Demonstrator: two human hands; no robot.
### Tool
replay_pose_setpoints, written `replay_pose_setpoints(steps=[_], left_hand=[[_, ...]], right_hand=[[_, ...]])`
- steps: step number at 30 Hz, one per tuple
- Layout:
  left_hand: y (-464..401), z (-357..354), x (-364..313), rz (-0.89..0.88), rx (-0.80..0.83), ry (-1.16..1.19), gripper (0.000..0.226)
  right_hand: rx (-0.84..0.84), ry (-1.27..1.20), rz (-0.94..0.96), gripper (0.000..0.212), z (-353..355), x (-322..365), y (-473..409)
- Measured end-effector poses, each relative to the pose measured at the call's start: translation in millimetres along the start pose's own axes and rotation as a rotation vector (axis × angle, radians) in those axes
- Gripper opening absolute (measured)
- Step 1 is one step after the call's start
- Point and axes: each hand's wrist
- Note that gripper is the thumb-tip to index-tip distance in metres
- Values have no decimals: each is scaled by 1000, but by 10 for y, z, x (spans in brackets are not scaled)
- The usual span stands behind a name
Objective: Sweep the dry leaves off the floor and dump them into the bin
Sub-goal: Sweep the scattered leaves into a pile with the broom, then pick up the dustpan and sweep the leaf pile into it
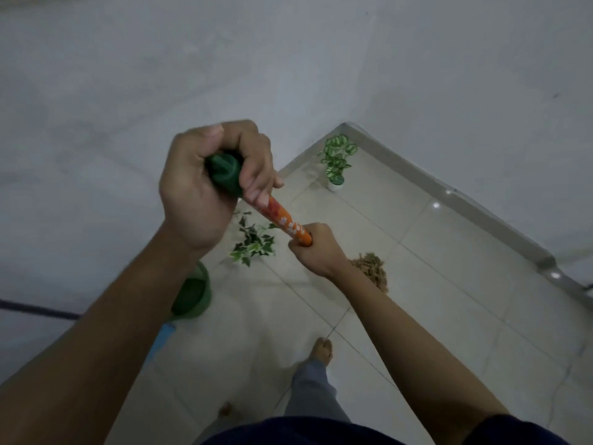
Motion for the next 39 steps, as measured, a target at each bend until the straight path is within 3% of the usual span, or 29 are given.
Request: replay_pose_setpoints(steps=[3, 10, 17, 19, 23, 28, 32, 36, 39], left_hand=[[409, 412, -444, -49, -97, -7, 37], [1481, 1180, -1251, -152, -322, -111, 36], [2539, 1518, -1723, -176, -716, -341, 54], [2773, 1560, -1790, -173, -846, -369, 57], [3110, 1716, -1828, -167, -1050, -410, 59], [3427, 2134, -1865, -136, -1260, -510, 61], [3618, 2467, -1830, -73, -1408, -609, 65], [3683, 2719, -1726, -1, -1526, -626, 65], [3643, 2863, -1701, 17, -1615, -623, 56]], right_hand=[[84, -51, 34, 51, -550, 508, 215], [455, -186, 119, 43, -1791, 1478, 853], [888, -143, 269, 44, -2821, 2145, 1444], [993, -128, 329, 42, -3024, 2327, 1595], [1152, -70, 417, 20, -3409, 2557, 1811], [1336, 21, 559, 26, -3946, 2878, 1855], [1495, 145, 747, 13, -4373, 3044, 1816], [1642, 161, 769, 20, -4682, 3152, 1730], [1639, 218, 827, 29, -4871, 3249, 1640]])
Point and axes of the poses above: each hand's wrist, its own y-axis away from the middle knuckle, its own z-axis out of the back of the hand, x = y × z, and after that the axes turned 10 degrees about -x, right-handed
